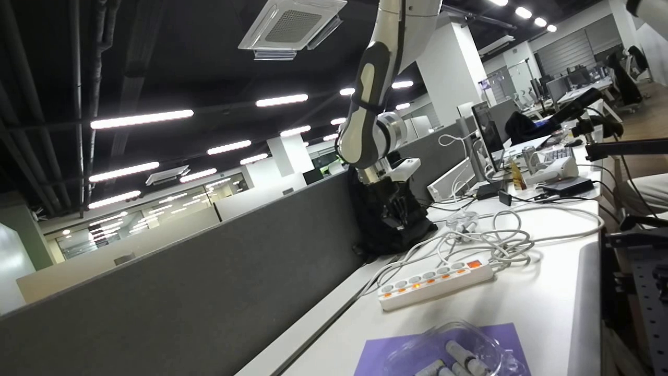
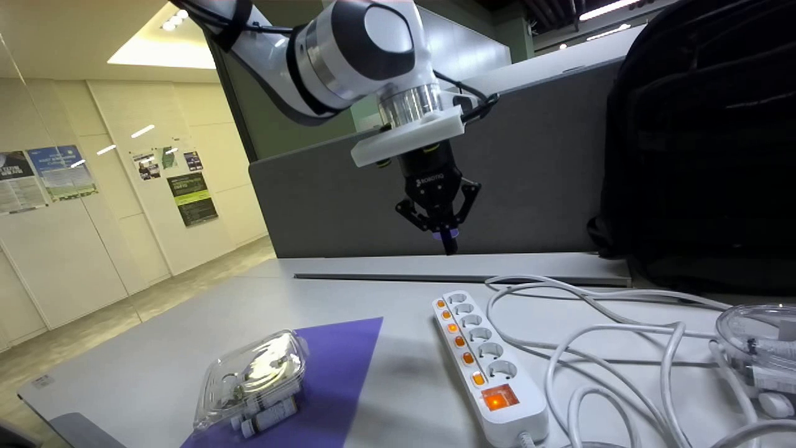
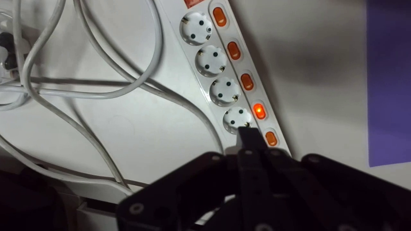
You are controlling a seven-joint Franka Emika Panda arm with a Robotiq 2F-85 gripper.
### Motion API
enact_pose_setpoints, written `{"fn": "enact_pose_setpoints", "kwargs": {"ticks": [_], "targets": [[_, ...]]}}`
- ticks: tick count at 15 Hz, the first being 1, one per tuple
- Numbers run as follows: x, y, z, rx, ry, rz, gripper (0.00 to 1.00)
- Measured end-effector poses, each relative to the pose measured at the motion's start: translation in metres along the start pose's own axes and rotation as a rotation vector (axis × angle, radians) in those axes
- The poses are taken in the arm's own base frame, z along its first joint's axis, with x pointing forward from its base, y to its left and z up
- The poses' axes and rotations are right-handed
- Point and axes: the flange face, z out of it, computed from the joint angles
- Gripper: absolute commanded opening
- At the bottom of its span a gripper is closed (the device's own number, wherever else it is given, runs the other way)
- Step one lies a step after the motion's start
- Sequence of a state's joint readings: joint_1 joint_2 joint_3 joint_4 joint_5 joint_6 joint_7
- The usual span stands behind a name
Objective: Turn off the third switch from the left on the adapter
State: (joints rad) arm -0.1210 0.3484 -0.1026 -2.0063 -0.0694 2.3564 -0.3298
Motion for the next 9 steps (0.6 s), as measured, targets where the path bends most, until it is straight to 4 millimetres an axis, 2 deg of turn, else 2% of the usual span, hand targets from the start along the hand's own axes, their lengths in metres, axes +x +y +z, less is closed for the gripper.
{"fn": "enact_pose_setpoints", "kwargs": {"ticks": [9], "targets": [[0.0016, -0.0031, 0.007, -0.009, -0.003, -0.013, 0.0]]}}
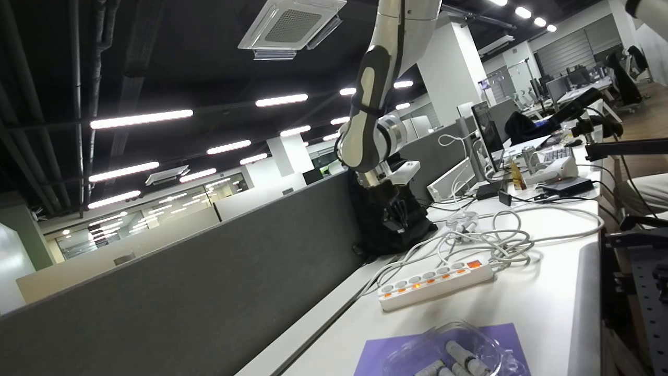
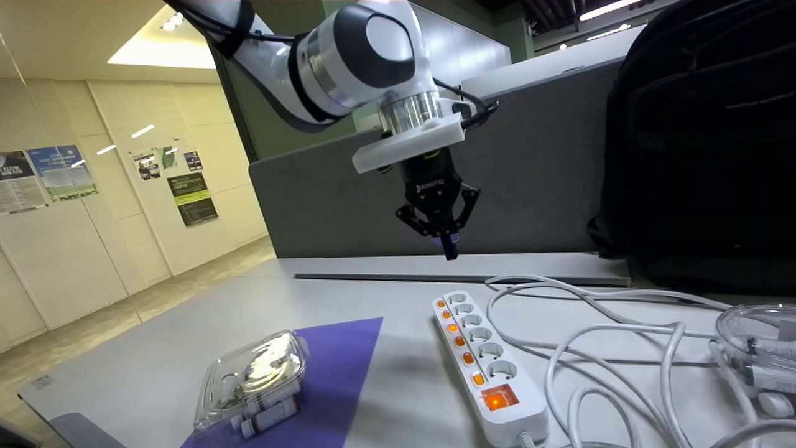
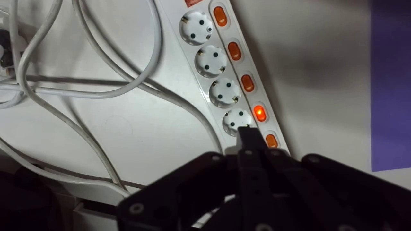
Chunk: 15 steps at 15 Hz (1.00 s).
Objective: Turn off the third switch from the left on the adapter
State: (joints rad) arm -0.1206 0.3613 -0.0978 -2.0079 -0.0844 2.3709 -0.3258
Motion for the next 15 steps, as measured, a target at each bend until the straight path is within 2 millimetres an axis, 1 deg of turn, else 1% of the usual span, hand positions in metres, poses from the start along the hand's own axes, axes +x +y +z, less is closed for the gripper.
{"fn": "enact_pose_setpoints", "kwargs": {"ticks": [3, 8, 12, 15], "targets": [[0.001, -0.008, 0.009, -0.031, 0.036, 0.009, 0.0], [0.0, -0.019, 0.041, -0.049, 0.076, 0.033, 0.0], [-0.002, -0.023, 0.067, -0.045, 0.067, 0.03, 0.0], [-0.003, -0.027, 0.082, -0.038, 0.053, 0.025, 0.0]]}}
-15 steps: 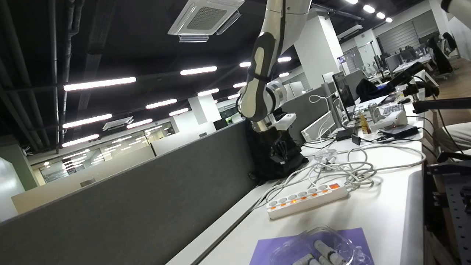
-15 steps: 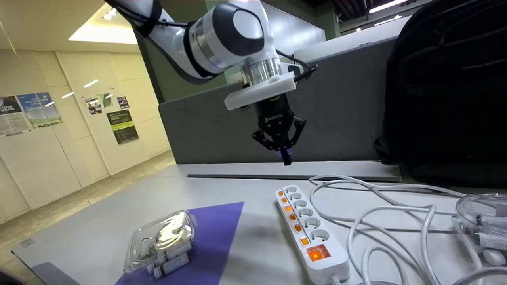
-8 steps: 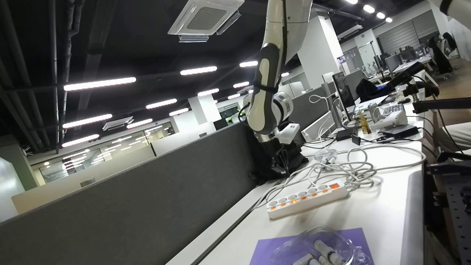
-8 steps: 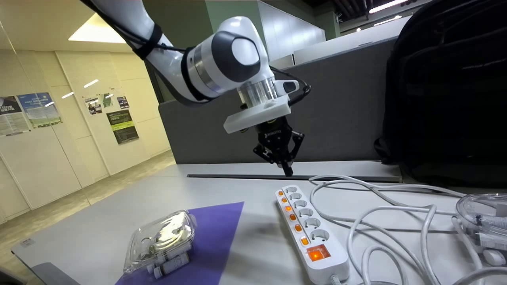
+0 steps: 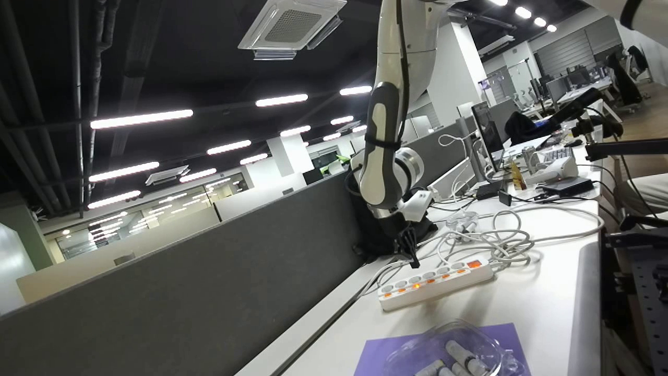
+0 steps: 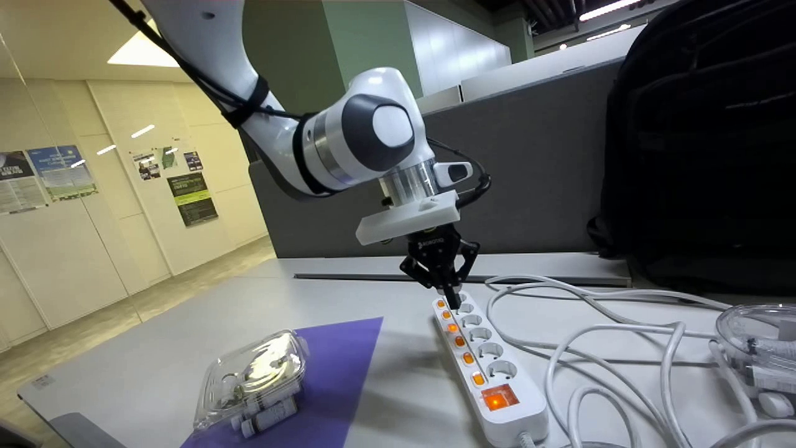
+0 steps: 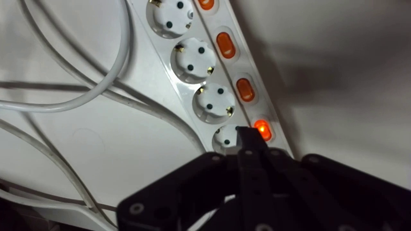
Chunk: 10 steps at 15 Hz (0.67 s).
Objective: Turn off the third switch from the left on the adapter
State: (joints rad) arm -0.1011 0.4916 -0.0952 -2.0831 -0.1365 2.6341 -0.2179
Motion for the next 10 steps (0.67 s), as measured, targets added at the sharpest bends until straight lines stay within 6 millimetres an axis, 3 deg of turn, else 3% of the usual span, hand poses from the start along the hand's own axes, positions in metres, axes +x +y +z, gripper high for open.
{"fn": "enact_pose_setpoints", "kwargs": {"ticks": [10], "targets": [[0.001, -0.018, 0.024, 0.037, -0.029, -0.012, 0.0]]}}
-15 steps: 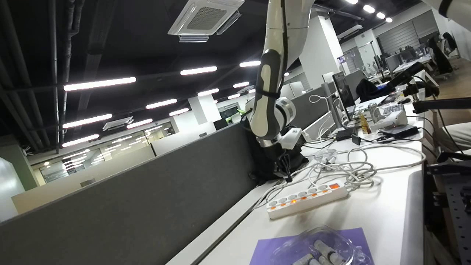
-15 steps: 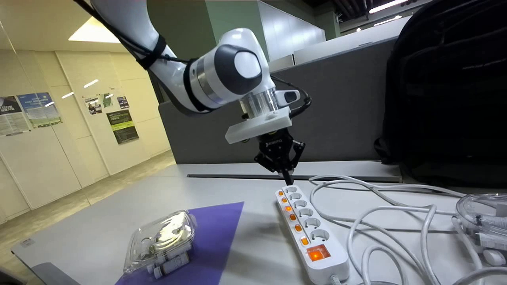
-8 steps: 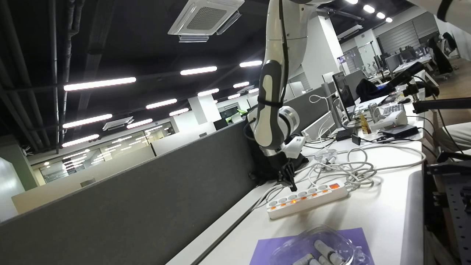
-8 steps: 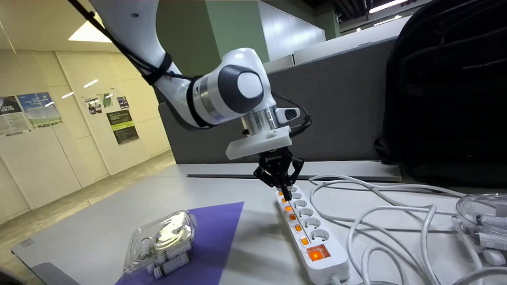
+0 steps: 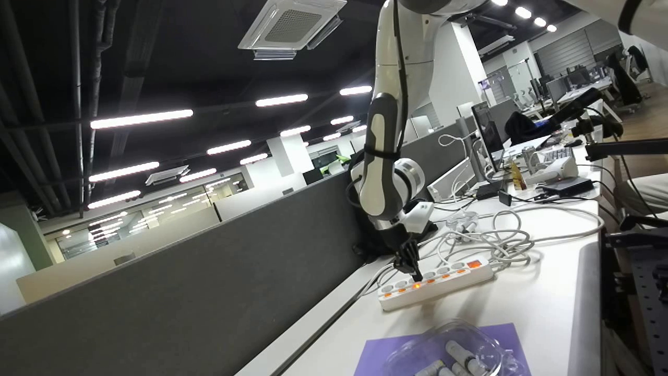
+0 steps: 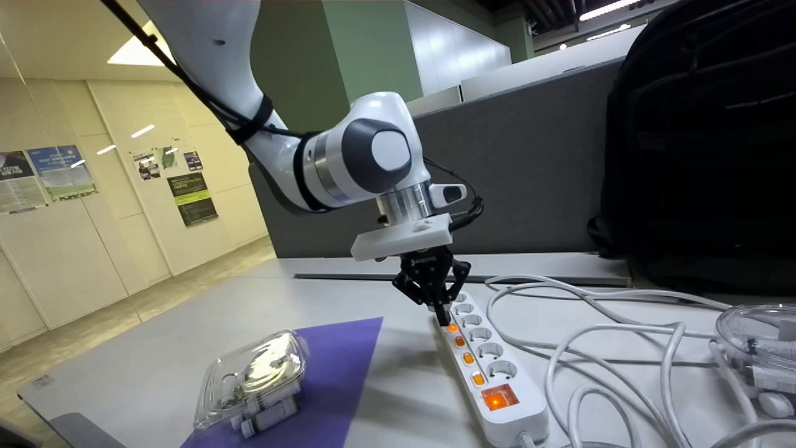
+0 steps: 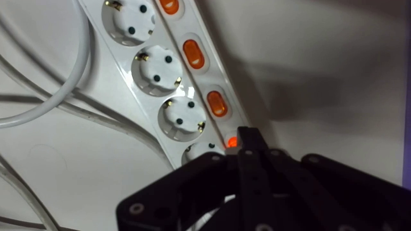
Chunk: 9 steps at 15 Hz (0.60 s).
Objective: Turn off the third switch from the left on the adapter
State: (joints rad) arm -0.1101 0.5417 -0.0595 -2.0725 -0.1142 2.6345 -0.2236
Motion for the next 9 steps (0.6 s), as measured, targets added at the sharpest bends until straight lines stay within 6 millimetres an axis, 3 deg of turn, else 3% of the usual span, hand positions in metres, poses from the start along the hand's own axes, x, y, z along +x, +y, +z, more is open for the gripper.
{"fn": "enact_pose_setpoints", "kwargs": {"ticks": [9], "targets": [[0.006, 0.013, 0.004, 0.019, 0.006, 0.041, 0.0]]}}
